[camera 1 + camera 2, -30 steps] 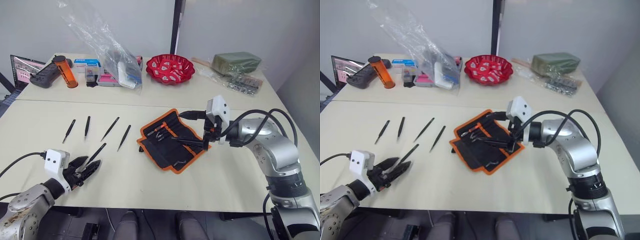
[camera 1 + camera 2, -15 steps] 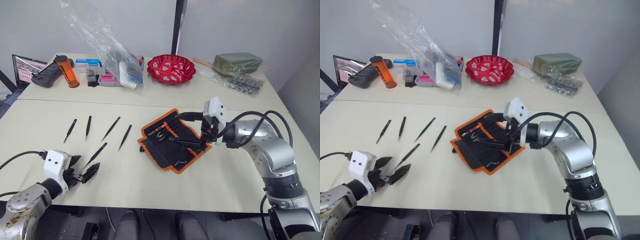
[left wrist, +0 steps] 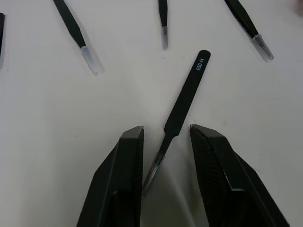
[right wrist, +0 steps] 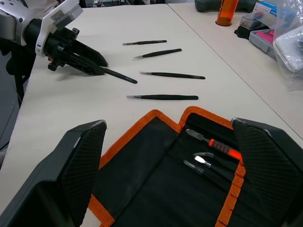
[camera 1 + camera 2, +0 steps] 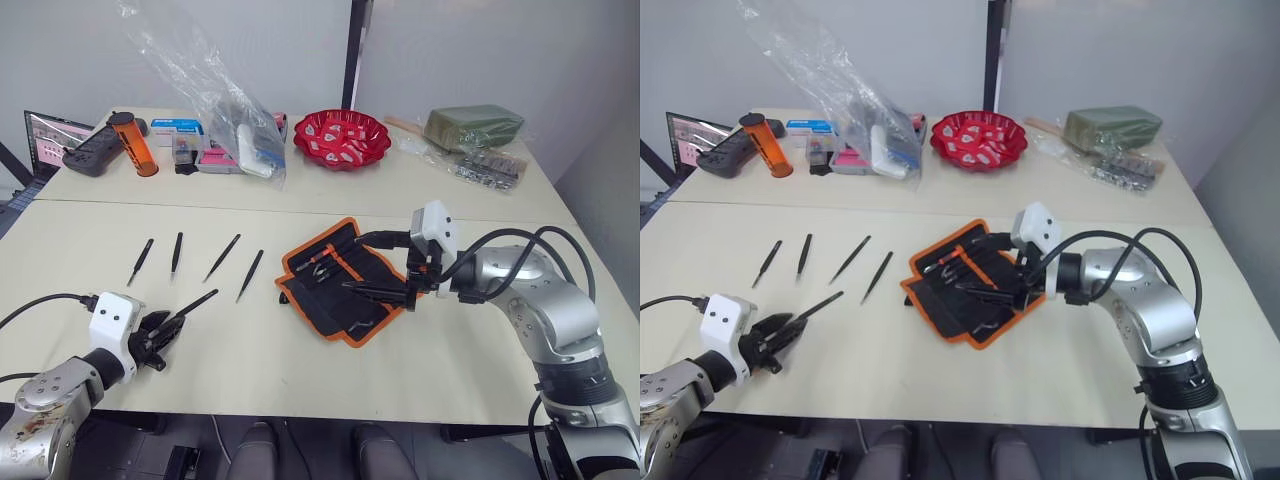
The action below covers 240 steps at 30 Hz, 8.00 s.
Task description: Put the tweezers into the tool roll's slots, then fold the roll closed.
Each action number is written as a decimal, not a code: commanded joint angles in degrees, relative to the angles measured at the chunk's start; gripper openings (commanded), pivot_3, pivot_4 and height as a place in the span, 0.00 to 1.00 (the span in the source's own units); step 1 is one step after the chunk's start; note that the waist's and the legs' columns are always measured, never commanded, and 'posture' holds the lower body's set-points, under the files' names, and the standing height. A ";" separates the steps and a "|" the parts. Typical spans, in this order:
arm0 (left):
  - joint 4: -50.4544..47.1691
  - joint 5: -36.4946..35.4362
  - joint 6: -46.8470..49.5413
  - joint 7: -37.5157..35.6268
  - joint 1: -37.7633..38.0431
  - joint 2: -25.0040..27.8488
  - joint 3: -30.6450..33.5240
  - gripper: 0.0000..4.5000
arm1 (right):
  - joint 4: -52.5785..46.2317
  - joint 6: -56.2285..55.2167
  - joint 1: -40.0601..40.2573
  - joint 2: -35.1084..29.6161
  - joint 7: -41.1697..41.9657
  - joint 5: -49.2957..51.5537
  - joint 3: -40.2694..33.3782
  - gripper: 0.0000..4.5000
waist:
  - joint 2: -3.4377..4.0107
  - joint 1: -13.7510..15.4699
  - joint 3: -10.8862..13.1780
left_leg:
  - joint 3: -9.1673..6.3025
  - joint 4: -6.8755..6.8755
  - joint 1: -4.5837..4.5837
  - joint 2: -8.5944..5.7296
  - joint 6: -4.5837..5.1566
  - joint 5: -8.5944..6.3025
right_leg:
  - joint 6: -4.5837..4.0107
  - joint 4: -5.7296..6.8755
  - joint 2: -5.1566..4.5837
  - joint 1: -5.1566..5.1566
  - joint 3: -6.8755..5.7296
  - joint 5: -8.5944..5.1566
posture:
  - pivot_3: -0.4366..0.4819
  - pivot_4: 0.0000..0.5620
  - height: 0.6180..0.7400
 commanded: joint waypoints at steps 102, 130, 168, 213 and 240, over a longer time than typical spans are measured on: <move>9.93 7.92 31.58 -8.12 -58.33 -3.11 -46.06 0.00 | 21.07 -18.17 18.19 7.53 -10.69 -14.23 0.71 0.01 | 0.03 -0.01 -0.03 | -0.30 0.26 0.36 -0.10 0.03 0.00 | 0.71 -0.09 0.13 0.79 0.00 -0.20 | 0.48 0.27 1.00; 21.77 15.07 22.26 -12.40 -62.44 -11.51 -48.76 0.00 | 19.95 -17.22 18.44 7.64 -10.75 -14.23 0.06 0.01 | 0.03 0.23 -0.03 | -0.31 0.30 0.34 -0.14 0.03 0.00 | 0.73 -0.10 0.12 0.81 -0.01 -0.19 | 0.48 0.27 1.00; 63.21 26.64 -8.77 -17.15 -77.58 -26.30 -47.63 0.00 | 15.52 -14.24 21.28 6.74 -11.10 -13.87 0.56 0.01 | 0.02 0.23 -0.03 | -0.34 0.31 0.30 -0.20 0.03 0.00 | 0.78 -0.12 0.10 0.81 -0.01 -0.21 | 0.48 0.27 1.00; -0.77 2.77 24.51 -16.28 -33.84 9.18 0.04 1.00 | 21.14 -17.03 16.13 12.08 -13.20 -11.32 -2.40 0.00 | 0.15 -1.44 0.03 | -0.41 0.10 0.32 -0.10 0.02 0.00 | 0.69 -0.07 0.12 0.72 -0.07 -0.20 | 0.48 0.27 1.00; -7.59 -7.95 -1.60 -0.58 16.10 -21.07 32.38 1.00 | 25.06 -16.88 12.90 12.81 -9.41 -11.53 -1.28 0.00 | -0.20 -1.32 -0.18 | -0.28 0.12 0.44 -0.01 -0.04 -0.04 | -0.04 -0.19 0.04 0.73 -0.09 -0.51 | 0.48 0.27 1.00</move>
